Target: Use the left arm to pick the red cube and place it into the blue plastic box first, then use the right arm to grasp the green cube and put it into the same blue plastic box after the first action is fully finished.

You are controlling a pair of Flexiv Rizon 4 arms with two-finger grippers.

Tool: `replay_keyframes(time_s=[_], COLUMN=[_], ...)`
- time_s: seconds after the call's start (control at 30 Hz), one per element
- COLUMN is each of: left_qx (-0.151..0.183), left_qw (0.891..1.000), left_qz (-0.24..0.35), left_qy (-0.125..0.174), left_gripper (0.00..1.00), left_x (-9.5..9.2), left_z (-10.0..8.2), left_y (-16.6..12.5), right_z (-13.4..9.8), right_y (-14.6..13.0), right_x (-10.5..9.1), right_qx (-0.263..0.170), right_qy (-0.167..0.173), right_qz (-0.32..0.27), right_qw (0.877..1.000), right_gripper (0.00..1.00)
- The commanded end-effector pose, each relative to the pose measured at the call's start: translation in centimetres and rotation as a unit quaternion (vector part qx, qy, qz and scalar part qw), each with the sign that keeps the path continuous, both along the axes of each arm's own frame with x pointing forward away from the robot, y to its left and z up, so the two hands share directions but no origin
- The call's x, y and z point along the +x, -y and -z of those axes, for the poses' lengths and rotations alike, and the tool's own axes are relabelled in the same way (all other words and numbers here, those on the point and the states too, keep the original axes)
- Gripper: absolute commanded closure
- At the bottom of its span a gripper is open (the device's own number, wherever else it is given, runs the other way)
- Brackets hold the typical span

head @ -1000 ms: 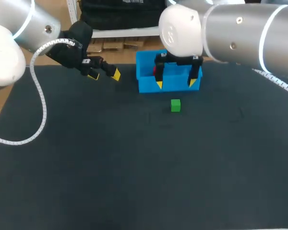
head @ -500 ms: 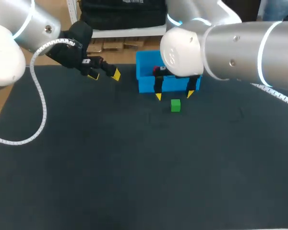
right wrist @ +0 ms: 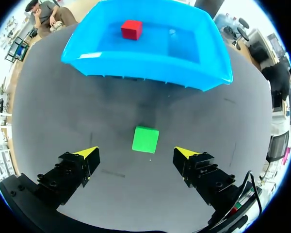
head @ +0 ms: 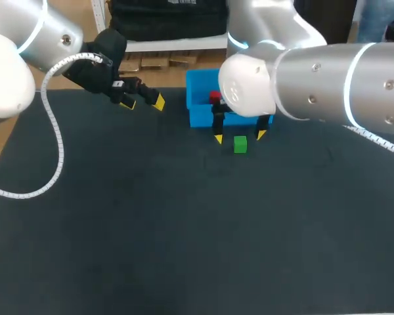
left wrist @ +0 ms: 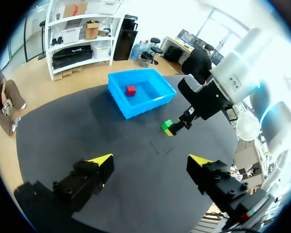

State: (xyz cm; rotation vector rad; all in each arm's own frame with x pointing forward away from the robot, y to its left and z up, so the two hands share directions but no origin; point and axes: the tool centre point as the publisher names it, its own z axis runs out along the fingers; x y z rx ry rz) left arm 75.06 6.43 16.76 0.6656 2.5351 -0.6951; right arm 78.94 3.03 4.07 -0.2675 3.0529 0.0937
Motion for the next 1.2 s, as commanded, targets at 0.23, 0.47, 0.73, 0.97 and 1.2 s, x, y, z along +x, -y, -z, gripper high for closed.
replay_keyframes(time_s=[0.23,0.47,0.73,0.97,1.2], left_qx=[-0.003,-0.003,-0.003,-0.003,-0.003], left_qw=[1.000,1.000,1.000,1.000,1.000], left_qz=[0.001,0.001,0.001,0.001,0.001], left_qy=[0.002,0.002,0.002,0.002,0.002], left_gripper=[0.00,0.00,0.00,0.00,0.00], left_x=[-0.1,-0.1,-0.1,-0.1,-0.1], left_z=[0.1,0.1,0.1,0.1,0.1], left_y=[-0.1,-0.1,-0.1,-0.1,-0.1], right_z=[1.6,2.4,3.0,3.6,4.1], right_y=[-0.8,-0.3,0.5,0.6,0.8], right_x=[1.4,1.7,1.4,0.7,0.6], right_qx=[-0.012,-0.017,-0.018,-0.016,-0.015], right_qy=[-0.004,-0.004,-0.006,-0.010,-0.007], right_qz=[0.000,0.012,0.026,0.029,0.028], right_qw=[1.000,1.000,0.999,0.999,0.999], right_gripper=[0.00,0.00,0.00,0.00,0.00])
